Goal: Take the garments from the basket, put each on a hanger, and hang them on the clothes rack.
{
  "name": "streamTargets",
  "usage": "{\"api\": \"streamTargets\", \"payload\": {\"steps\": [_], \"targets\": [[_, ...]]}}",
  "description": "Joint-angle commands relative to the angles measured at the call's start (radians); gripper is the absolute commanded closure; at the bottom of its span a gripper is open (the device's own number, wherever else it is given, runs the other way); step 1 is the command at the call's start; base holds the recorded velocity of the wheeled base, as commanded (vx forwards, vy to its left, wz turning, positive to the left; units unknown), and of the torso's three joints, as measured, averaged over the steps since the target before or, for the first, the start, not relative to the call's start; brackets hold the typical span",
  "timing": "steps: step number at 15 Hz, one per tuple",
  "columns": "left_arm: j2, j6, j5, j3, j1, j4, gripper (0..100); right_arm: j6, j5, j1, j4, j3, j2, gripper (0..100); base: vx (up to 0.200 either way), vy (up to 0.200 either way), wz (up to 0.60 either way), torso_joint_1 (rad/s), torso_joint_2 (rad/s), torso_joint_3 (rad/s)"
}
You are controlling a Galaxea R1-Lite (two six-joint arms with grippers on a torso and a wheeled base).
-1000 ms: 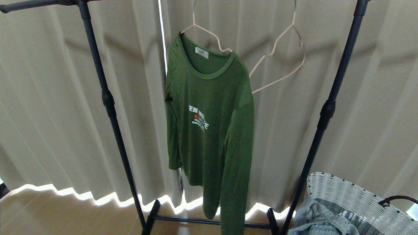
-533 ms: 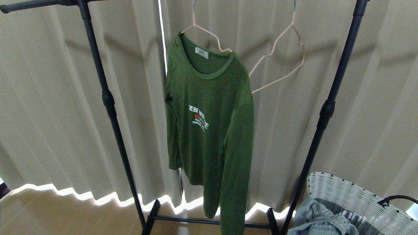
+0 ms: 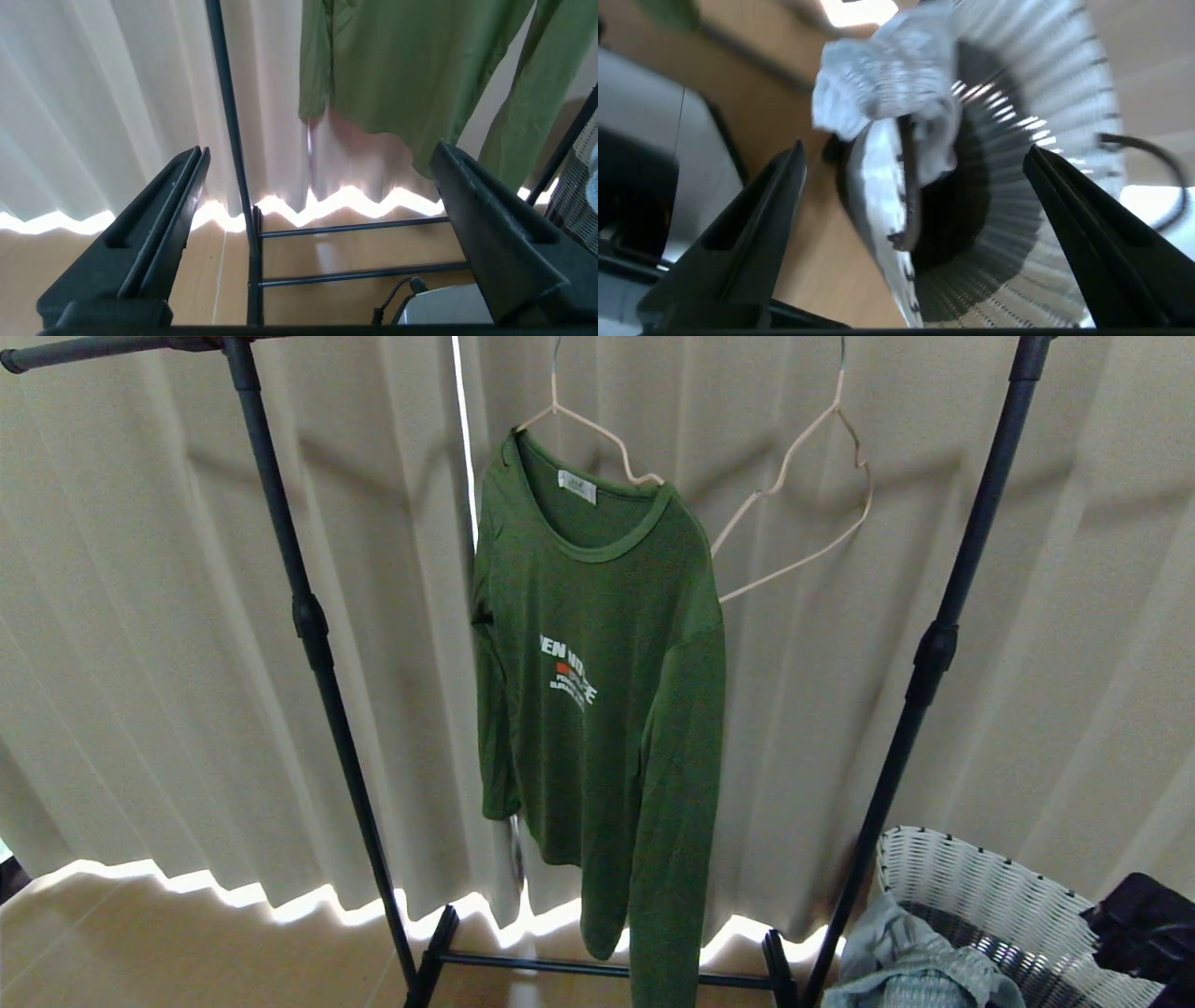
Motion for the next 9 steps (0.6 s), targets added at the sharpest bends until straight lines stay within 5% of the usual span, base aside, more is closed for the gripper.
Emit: {"api": "streamTargets", "payload": {"steps": [1,9], "targets": [[0.0,0.0,0.0,0.0,0.001,0.0,0,-0.002,-0.002,0.033,-0.096,0.017,0.232,0,0.0,0.0,0.0,0.0,0.0,0.0],[0.0,0.0,0.0,0.0,0.001,0.0,0,-0.002,-0.019,0.027,-0.425,0.057,0.566,0,0.0,0.0,0.0,0.0,0.0,0.0]]}}
